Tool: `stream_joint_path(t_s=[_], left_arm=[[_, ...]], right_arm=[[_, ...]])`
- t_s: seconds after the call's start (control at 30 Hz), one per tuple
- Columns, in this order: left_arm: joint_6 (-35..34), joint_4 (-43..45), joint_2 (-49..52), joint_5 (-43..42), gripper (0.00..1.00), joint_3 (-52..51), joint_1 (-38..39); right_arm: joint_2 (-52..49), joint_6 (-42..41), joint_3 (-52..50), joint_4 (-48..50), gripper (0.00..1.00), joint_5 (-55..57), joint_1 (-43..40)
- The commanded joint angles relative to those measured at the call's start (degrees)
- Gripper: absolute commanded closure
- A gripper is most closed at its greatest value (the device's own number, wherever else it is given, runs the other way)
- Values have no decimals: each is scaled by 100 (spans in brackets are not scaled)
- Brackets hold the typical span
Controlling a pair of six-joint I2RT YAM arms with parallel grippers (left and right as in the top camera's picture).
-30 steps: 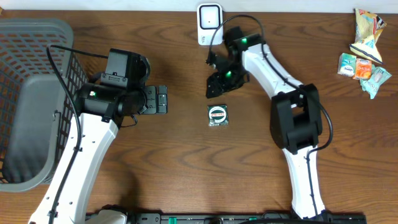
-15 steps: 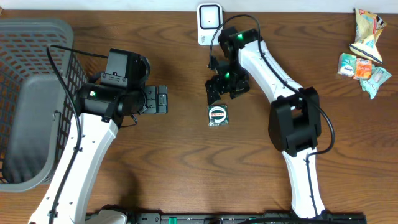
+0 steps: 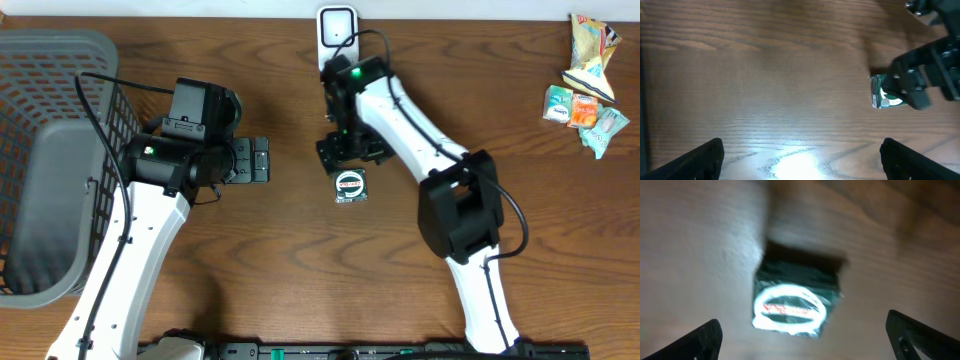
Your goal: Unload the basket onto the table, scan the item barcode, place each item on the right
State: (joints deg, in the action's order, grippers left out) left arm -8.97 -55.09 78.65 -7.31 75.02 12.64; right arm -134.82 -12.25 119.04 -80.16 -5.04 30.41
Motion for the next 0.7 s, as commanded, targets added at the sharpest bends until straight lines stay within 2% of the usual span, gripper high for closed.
stream_joint_path(t_s=[0.0, 0.17, 0.37, 0.57, 0.67], left_arm=[[35, 0, -37, 31, 2, 63, -7], [35, 0, -39, 31, 2, 63, -7], [35, 0, -39, 31, 3, 63, -7], [35, 0, -37, 31, 2, 63, -7], [35, 0, -37, 33, 2, 63, -7]], right_arm=[[153, -411, -142, 151, 1, 400, 221], [153, -901, -590, 396, 1, 1075, 437], [151, -920, -1130, 704, 1, 1029, 398], [153, -916, -1281, 890, 12, 588, 409], [153, -918, -1281, 881, 23, 555, 420]])
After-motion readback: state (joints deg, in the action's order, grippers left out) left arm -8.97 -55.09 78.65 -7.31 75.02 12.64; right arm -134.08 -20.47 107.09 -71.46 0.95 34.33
